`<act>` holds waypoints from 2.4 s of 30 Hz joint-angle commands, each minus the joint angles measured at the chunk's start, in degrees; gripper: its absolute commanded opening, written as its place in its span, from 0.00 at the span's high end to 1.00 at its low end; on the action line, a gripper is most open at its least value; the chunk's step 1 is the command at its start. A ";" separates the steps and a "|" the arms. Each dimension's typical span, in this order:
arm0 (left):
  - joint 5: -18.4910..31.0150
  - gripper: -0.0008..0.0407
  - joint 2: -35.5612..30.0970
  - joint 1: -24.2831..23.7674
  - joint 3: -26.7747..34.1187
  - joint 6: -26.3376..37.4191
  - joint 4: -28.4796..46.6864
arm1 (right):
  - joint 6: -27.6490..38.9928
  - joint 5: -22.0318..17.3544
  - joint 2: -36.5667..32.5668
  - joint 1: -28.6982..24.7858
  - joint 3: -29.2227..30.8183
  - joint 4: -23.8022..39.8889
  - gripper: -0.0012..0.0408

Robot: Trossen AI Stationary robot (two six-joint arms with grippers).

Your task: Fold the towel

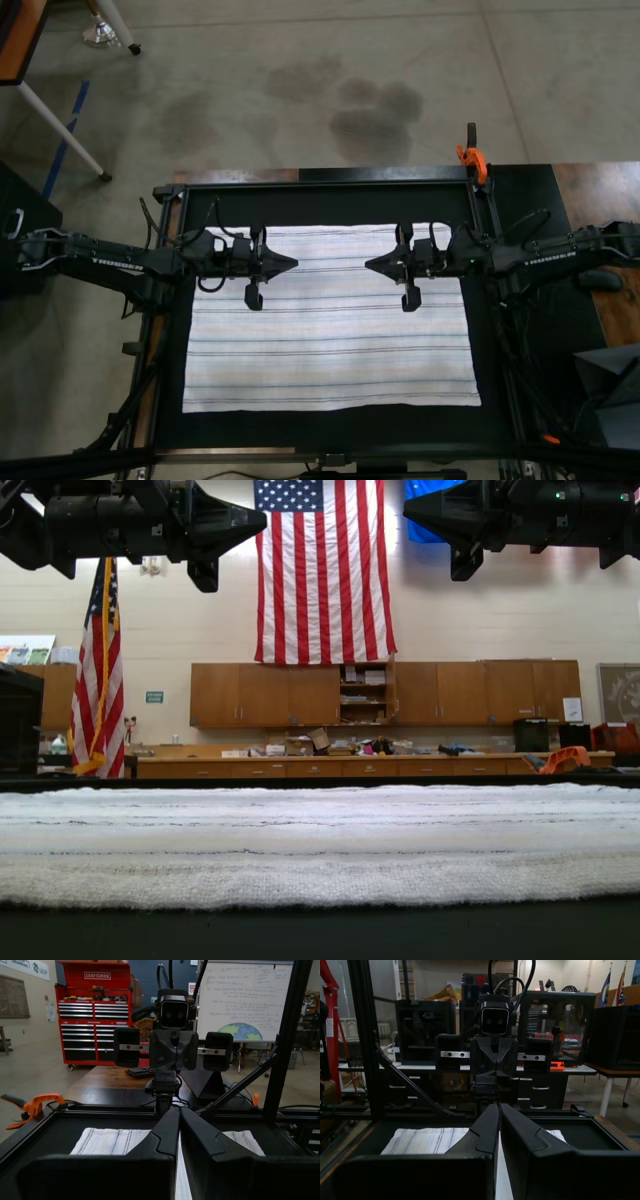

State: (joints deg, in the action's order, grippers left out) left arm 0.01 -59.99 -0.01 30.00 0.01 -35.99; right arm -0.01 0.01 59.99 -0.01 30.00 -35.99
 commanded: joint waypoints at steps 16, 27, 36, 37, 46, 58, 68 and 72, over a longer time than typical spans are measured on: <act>0.02 0.98 -0.17 0.00 -0.17 0.02 0.39 | 0.00 -0.07 -0.20 -0.04 0.70 3.04 0.97; 0.02 0.98 -0.17 0.00 -0.17 0.02 0.39 | -0.02 -0.07 -0.20 -0.04 0.70 3.04 0.97; 0.02 0.98 -0.17 0.00 -0.17 0.02 0.42 | 3.87 -0.07 -0.20 -0.02 0.70 1.01 0.97; 0.02 0.98 -0.17 0.00 -0.17 -0.02 0.42 | 6.91 -0.07 -0.20 -0.02 0.70 1.18 0.97; 0.24 0.98 -0.96 -0.22 -0.17 7.48 0.35 | 28.00 0.17 1.90 2.23 0.70 5.75 0.97; 9.49 0.98 -8.04 -0.02 -0.17 8.74 1.49 | 31.69 1.38 10.12 18.05 0.70 3.37 0.96; 13.55 0.96 -14.49 4.94 2.12 2.34 10.67 | 39.60 -2.25 19.52 25.99 5.20 9.97 0.80; 13.55 0.89 -18.01 7.91 5.99 -0.85 15.63 | 38.97 -2.12 25.22 26.14 11.98 18.03 0.68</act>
State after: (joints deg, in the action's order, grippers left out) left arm 13.67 -77.10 7.05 34.65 0.05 -22.17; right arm 39.62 -2.17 83.64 26.15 39.79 -20.82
